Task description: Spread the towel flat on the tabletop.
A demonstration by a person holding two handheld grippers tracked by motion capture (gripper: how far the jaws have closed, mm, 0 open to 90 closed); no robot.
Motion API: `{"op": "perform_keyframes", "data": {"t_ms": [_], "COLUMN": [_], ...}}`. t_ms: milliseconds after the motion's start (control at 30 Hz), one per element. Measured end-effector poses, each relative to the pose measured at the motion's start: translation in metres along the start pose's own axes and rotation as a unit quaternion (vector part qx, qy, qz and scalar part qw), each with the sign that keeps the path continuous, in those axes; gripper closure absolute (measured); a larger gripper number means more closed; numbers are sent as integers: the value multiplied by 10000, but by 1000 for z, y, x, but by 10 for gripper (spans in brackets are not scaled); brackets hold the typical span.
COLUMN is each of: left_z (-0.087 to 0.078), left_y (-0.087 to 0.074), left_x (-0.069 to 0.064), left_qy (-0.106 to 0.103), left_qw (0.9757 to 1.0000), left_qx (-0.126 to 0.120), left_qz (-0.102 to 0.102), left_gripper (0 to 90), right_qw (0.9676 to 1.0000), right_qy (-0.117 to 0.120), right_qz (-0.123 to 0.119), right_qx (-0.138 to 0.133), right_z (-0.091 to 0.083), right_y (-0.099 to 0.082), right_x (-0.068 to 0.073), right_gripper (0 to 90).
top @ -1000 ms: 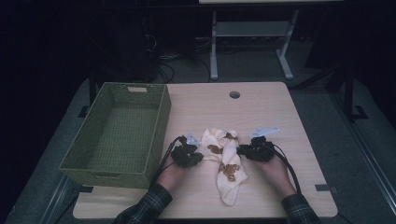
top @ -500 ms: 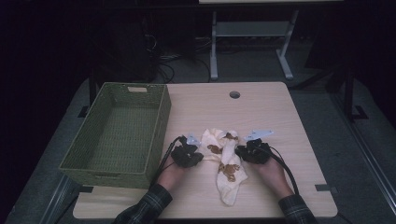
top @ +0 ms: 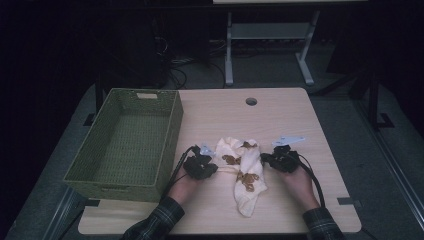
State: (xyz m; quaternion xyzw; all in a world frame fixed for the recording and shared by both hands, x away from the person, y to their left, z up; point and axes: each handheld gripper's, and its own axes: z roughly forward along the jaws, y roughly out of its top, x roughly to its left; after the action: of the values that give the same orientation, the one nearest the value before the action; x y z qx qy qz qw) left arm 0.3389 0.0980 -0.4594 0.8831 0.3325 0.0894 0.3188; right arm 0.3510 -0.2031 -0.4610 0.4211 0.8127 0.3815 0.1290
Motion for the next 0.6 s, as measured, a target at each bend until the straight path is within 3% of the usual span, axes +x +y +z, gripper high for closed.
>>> {"op": "perform_keyframes", "data": {"t_ms": [200,600], "left_z": [0,-1], "left_y": [0,0], "left_x": [0,0], "left_qy": [-2,-4], "left_qw": [10000,10000], "left_qx": [10,-18], "left_qz": [-19,-26], "left_gripper": [837,838], "right_qw": [9992,9977], "right_qy": [-303,-627], "right_qz": [121,178], "right_qx": [-222,-181], "right_z": [-20,-13], "right_y": [9,42], "right_x": [-27,-69], "right_gripper": [893,894]}}
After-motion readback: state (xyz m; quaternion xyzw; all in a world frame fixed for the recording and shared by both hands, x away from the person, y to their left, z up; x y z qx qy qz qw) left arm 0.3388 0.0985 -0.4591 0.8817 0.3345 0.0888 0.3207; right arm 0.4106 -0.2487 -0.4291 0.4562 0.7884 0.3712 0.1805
